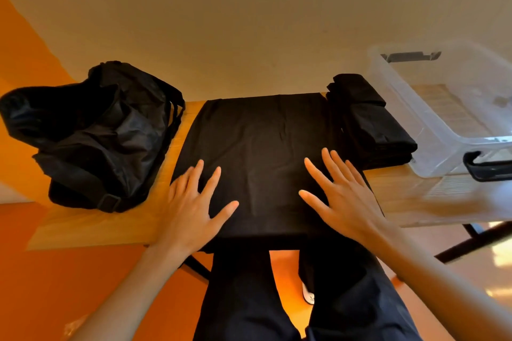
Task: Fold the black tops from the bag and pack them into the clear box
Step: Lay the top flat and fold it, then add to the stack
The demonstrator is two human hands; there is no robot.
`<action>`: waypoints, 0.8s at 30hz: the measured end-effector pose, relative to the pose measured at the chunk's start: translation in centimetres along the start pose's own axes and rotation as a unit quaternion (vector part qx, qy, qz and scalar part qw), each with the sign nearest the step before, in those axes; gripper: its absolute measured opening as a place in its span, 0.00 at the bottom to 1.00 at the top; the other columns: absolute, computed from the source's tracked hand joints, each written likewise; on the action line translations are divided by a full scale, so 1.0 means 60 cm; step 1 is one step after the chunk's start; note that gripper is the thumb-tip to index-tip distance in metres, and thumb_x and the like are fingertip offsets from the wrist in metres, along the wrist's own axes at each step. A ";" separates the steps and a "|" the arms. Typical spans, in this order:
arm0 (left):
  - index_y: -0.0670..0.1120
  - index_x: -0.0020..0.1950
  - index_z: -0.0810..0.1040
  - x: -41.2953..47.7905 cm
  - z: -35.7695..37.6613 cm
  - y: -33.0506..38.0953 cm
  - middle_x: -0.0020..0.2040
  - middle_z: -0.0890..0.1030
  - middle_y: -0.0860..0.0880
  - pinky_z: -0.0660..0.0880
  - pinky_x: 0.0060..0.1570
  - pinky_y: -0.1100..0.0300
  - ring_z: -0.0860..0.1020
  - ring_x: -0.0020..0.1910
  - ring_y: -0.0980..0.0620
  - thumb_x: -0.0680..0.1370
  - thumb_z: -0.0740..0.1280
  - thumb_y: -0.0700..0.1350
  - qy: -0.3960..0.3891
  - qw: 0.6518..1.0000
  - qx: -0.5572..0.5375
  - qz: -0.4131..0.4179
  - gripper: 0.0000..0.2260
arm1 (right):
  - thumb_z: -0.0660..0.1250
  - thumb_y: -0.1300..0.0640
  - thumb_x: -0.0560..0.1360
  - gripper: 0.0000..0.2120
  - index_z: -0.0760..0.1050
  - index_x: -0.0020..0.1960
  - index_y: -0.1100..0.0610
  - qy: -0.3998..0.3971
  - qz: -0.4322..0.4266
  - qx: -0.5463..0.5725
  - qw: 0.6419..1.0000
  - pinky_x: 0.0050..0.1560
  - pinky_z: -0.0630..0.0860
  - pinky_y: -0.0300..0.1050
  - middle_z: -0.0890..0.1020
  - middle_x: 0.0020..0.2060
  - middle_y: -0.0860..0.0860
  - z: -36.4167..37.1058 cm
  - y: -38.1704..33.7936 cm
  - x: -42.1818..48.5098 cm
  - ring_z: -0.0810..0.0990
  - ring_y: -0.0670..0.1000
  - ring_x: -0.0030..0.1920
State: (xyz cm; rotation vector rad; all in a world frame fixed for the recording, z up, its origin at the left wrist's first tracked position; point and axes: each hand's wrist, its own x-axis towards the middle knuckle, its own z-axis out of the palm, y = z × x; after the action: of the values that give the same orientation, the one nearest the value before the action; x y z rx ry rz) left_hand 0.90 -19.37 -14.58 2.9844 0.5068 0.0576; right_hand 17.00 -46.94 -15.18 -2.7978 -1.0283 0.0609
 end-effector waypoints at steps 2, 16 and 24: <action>0.58 0.84 0.46 0.040 0.007 0.005 0.84 0.40 0.47 0.42 0.81 0.46 0.38 0.82 0.46 0.72 0.33 0.78 -0.015 1.000 0.011 0.016 0.44 | 0.32 0.25 0.75 0.39 0.40 0.82 0.41 -0.003 0.010 -0.004 1.000 0.81 0.41 0.52 0.42 0.83 0.54 0.006 -0.017 0.045 0.37 0.52 0.82; 0.55 0.83 0.56 -0.030 0.035 -0.008 0.83 0.54 0.46 0.51 0.80 0.45 0.50 0.83 0.44 0.79 0.39 0.74 0.026 0.999 0.047 0.002 0.38 | 0.34 0.28 0.79 0.35 0.43 0.82 0.40 0.021 0.027 0.005 0.999 0.81 0.39 0.52 0.46 0.83 0.51 0.025 0.003 -0.049 0.40 0.51 0.82; 0.42 0.76 0.71 -0.099 0.054 -0.023 0.79 0.63 0.37 0.59 0.76 0.40 0.61 0.78 0.37 0.81 0.59 0.60 0.260 0.962 -0.071 -0.034 0.30 | 0.63 0.44 0.79 0.26 0.72 0.73 0.56 0.277 0.077 0.137 0.948 0.71 0.64 0.54 0.71 0.72 0.59 0.068 0.032 -0.161 0.68 0.60 0.73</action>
State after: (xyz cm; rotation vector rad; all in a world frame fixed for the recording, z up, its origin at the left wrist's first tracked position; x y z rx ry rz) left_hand -4.97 -20.39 -18.08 2.7852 0.6196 0.8482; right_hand 10.46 -54.05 -19.69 -2.4134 -0.6081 -0.4956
